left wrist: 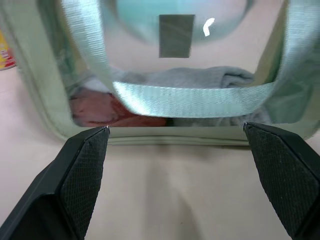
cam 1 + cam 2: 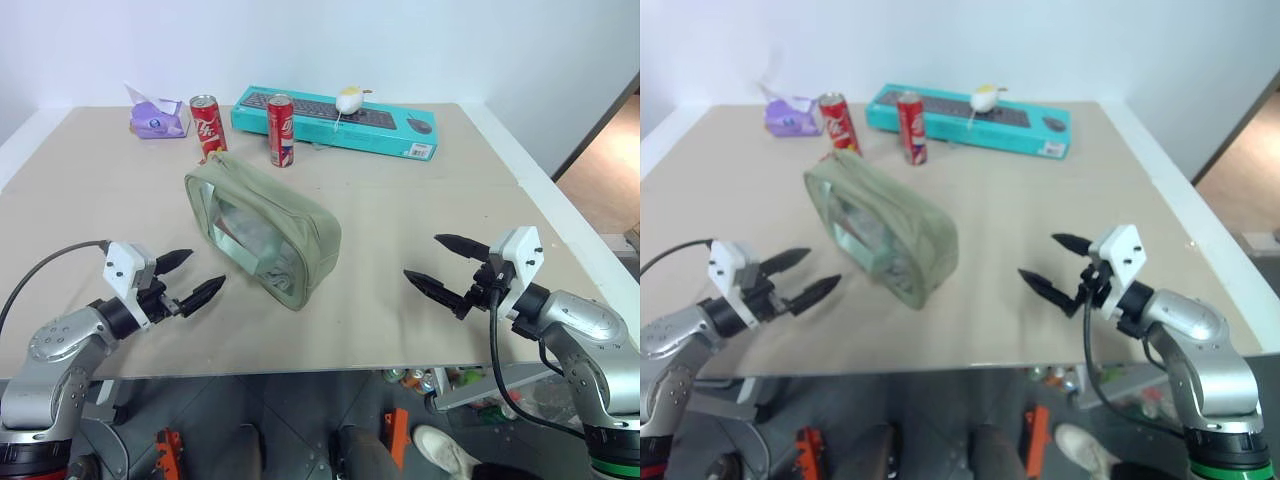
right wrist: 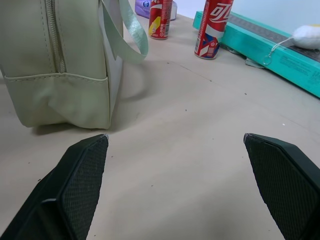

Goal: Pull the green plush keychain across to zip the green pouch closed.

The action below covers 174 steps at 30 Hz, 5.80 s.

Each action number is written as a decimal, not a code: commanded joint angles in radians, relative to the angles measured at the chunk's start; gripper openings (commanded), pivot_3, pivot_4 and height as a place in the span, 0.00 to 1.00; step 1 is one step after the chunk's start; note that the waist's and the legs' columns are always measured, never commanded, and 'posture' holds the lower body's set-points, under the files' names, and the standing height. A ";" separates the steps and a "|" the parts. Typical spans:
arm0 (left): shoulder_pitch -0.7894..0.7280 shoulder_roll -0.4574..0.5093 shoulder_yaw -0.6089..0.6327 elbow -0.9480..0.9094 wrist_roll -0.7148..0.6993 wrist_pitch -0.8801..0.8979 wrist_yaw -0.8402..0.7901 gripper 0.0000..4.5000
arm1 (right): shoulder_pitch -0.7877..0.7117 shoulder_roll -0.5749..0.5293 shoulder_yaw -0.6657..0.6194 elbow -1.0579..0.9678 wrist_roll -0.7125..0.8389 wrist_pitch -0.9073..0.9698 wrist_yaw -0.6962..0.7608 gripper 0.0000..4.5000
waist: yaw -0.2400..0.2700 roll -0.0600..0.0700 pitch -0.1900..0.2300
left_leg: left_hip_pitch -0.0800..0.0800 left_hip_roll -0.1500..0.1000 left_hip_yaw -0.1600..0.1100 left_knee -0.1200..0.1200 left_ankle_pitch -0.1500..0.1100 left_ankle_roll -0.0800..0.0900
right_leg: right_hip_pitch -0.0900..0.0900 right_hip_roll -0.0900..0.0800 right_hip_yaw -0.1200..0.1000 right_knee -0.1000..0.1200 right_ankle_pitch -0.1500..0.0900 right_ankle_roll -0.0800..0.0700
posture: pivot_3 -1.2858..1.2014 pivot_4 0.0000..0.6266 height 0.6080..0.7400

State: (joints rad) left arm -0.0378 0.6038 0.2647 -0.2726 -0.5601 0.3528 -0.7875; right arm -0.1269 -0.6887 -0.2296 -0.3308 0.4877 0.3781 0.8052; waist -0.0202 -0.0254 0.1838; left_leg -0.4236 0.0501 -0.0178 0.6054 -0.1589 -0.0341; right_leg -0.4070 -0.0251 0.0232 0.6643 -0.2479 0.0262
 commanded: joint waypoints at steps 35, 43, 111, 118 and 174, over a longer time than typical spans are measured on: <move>-0.135 0.131 -0.045 -0.204 -0.216 0.216 -0.119 1.00 | -0.580 0.233 0.295 0.300 0.028 0.142 0.149 0.21 | -0.001 -0.001 0.000 | -0.001 0.002 0.000 0.000 -0.001 0.000 | -0.002 0.003 0.000 0.000 0.002 0.002 | 0.52 0.24 1.00; -0.144 0.119 -0.058 -0.184 -0.197 0.205 -0.118 1.00 | -0.580 0.220 0.294 0.289 0.010 0.135 0.170 0.01 | -0.001 -0.001 0.000 | -0.001 0.002 0.000 0.000 -0.001 0.000 | -0.002 0.003 0.000 0.000 0.002 0.002 | 0.52 0.24 1.00; -0.263 0.029 -0.117 -0.149 -0.173 0.211 -0.054 1.00 | -0.406 0.196 0.208 0.086 -0.074 0.094 -0.075 0.43 | -0.001 -0.001 0.001 | 0.000 0.002 0.001 0.001 -0.001 -0.001 | -0.001 0.004 0.002 0.001 0.003 0.002 | 0.52 0.24 1.00; -0.262 0.029 -0.118 -0.141 -0.170 0.211 -0.055 1.00 | -0.405 0.194 0.226 0.084 -0.082 0.095 -0.076 0.02 | -0.001 -0.001 0.001 | 0.000 0.002 0.001 0.001 -0.001 -0.001 | -0.001 0.004 0.002 0.001 0.003 0.002 | 0.52 0.24 1.00; -0.311 0.042 -0.075 -0.104 -0.239 0.288 -0.037 1.00 | -0.478 0.024 0.174 0.443 -0.082 -0.322 0.378 0.02 | -0.004 0.000 0.001 | 0.001 0.003 0.001 0.000 -0.001 -0.001 | -0.001 0.004 0.002 0.001 0.003 0.002 | 0.52 0.24 1.00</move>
State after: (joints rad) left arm -0.3244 0.6483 0.1412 -0.3617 -0.7550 0.6220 -0.8461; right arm -0.6025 -0.6586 -0.0471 0.1451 0.4060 0.0549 1.1829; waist -0.0239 -0.0259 0.1851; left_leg -0.4228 0.0527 -0.0168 0.6059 -0.1600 -0.0346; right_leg -0.4080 -0.0209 0.0254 0.6650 -0.2451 0.0285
